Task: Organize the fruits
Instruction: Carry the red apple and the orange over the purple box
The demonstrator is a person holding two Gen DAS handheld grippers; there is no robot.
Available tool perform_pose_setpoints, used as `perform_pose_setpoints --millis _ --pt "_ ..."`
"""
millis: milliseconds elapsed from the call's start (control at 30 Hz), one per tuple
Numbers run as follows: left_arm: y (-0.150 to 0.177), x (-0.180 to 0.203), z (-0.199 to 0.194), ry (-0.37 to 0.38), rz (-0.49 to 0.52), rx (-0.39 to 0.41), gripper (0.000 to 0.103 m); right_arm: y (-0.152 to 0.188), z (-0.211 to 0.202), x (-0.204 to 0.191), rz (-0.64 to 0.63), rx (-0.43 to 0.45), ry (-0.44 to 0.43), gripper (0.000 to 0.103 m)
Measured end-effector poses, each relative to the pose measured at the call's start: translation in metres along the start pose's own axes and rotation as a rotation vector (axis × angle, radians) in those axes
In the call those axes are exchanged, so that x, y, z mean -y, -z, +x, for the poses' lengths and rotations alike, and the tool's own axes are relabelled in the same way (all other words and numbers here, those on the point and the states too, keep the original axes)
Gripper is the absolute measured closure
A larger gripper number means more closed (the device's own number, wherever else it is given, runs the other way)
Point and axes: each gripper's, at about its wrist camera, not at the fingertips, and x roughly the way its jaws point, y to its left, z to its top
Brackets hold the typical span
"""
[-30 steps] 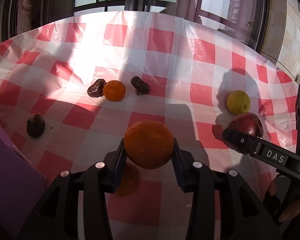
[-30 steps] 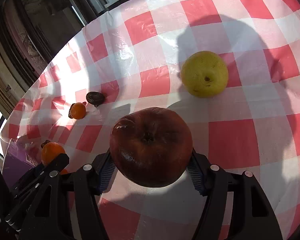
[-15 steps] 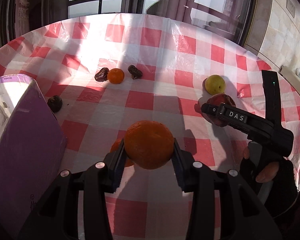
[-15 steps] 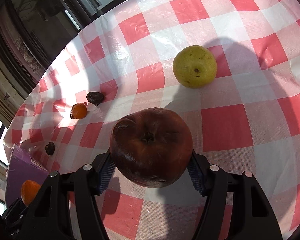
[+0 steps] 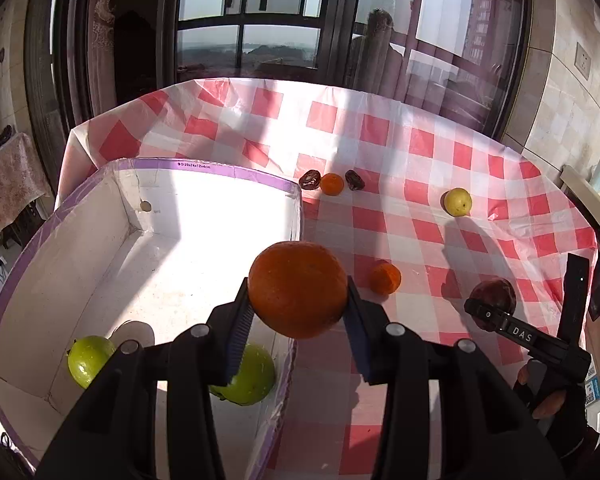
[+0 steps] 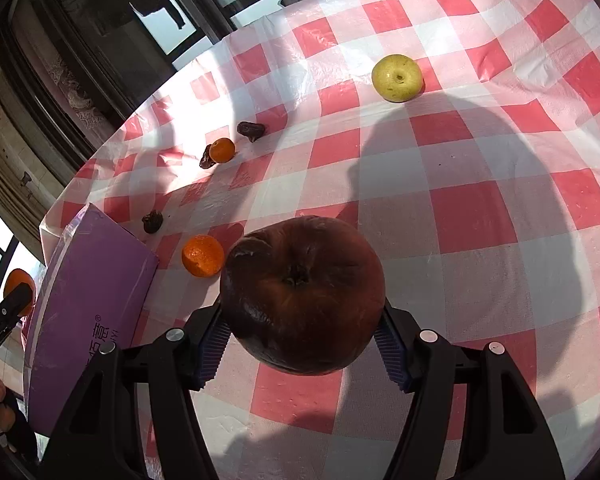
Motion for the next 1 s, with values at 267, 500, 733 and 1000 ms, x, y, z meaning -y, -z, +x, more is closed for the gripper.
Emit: perform_pose_setpoints --millis 267,500,733,1000 --pt "0.006 -0.014 -0.02 -0.102 0.116 -0.003 0.06 0.005 -0.022 -0.07 -0.14 -0.008 -0.038 0.039" --pt "-0.011 -0.069 -0.004 -0.183 0.217 -0.112 0.06 0.002 -0.033 -0.174 -0.346 -0.011 -0.167 0.039" --pt "-0.019 -0.146 0.059 -0.12 0.169 -0.409 0.06 0.019 -0.021 -0.279 -0.595 -0.104 -0.272 0.039" --pt "-0.026 -0.172 0.122 -0.058 0.168 -0.597 0.059 0.078 0.034 -0.345 -0.949 -0.433 -0.182 0.039"
